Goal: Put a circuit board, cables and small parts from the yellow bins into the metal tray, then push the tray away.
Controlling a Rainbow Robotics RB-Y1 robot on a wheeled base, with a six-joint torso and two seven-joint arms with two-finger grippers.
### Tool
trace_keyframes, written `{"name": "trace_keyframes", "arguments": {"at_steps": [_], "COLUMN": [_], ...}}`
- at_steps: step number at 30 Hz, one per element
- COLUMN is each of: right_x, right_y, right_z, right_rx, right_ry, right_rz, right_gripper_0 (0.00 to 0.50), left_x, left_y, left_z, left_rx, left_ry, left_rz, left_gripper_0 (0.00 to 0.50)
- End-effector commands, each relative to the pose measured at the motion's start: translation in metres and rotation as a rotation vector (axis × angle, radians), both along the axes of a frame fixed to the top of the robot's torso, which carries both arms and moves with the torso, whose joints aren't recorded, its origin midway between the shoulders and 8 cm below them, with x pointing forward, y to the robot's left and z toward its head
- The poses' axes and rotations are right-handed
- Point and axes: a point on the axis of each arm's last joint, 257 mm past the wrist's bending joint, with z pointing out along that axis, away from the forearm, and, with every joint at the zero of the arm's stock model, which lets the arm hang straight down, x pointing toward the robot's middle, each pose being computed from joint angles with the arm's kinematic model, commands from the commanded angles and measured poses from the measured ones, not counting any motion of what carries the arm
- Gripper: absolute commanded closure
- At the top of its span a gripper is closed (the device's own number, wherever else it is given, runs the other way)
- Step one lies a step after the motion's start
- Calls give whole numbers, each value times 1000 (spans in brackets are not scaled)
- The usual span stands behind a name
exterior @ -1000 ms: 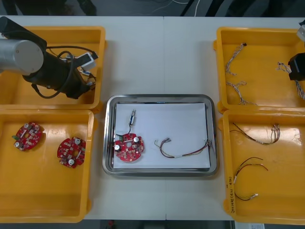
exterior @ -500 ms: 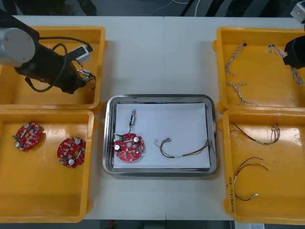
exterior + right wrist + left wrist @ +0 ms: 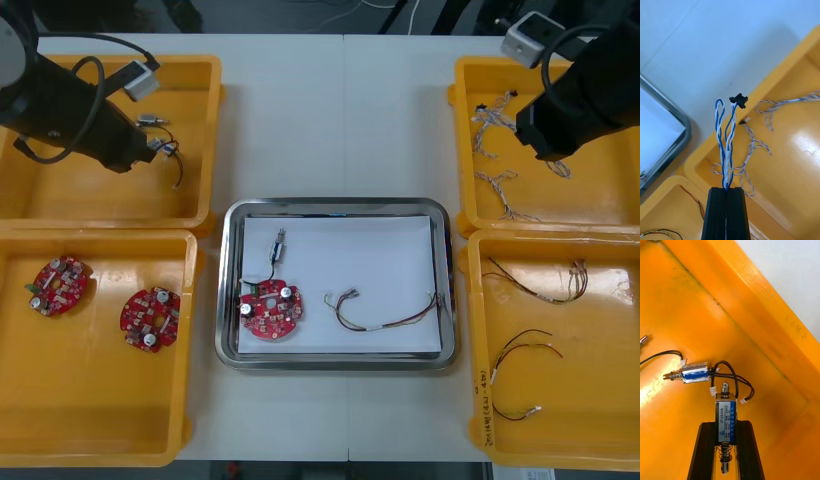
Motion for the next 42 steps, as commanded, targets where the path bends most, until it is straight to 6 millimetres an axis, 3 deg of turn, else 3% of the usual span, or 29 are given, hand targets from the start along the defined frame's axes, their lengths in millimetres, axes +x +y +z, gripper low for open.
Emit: {"name": "trace_keyframes", "arguments": {"at_steps": [1,8,16,23,34,42], "right_x": [-5,-19,-35,-42,-48,-46], "right_y": [36,90,133,168,195,193], "right_z": [16,-3,-31,-51,-77,-93], "right_rx": [-57,-48,-104,-158,-240,-299], "right_ry": [-34,5,47,35,-2,-40], "right_rz": [148,282,403,486,593,708], "right_gripper_0": [500,500,500,500,500,500], "left_x": [8,-6,-23,-34,-49,-66], "left_y": [23,27,17,27,46,46], "left_z": [59,79,97,102,107,109], "left_rx": [-5,-25,-15,-25,-17,50], "left_ry": [-59,-22,5,46,98,115], "left_rz": [75,138,248,298,393,490], "left_gripper_0": [500,500,500,500,500,500]}}
